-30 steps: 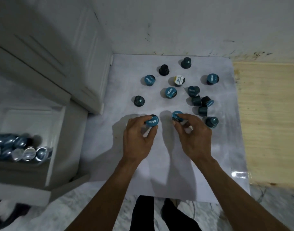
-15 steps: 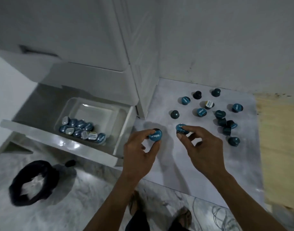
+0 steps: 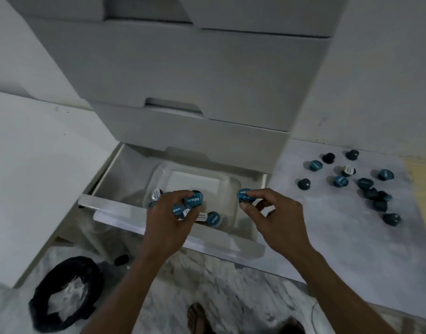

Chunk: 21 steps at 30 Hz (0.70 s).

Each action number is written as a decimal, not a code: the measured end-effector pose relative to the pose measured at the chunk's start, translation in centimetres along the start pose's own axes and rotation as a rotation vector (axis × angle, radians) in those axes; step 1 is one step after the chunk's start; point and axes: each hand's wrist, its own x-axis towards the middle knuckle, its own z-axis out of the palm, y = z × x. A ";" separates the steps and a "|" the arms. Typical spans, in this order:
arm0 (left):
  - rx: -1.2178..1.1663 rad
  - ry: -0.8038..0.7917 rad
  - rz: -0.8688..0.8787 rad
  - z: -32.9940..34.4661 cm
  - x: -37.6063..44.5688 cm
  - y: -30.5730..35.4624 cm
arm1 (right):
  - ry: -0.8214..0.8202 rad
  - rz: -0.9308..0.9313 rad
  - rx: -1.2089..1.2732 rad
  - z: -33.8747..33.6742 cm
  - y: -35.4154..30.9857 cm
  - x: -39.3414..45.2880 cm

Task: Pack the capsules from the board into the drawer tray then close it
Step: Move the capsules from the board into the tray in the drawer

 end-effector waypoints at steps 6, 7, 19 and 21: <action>0.065 -0.103 -0.008 -1.6 3.6 -2.7 | -0.024 0.074 -0.082 5.0 -1.0 1.7; 0.084 -0.123 -0.006 -1.4 4.3 -3.3 | -0.033 0.095 -0.095 5.6 -0.8 2.1; 0.214 -0.429 -0.062 3.6 10.1 -5.8 | -0.245 0.215 -0.326 9.9 4.3 7.0; 0.231 -0.456 -0.067 4.4 10.6 -6.2 | -0.299 0.242 -0.336 10.5 4.8 7.2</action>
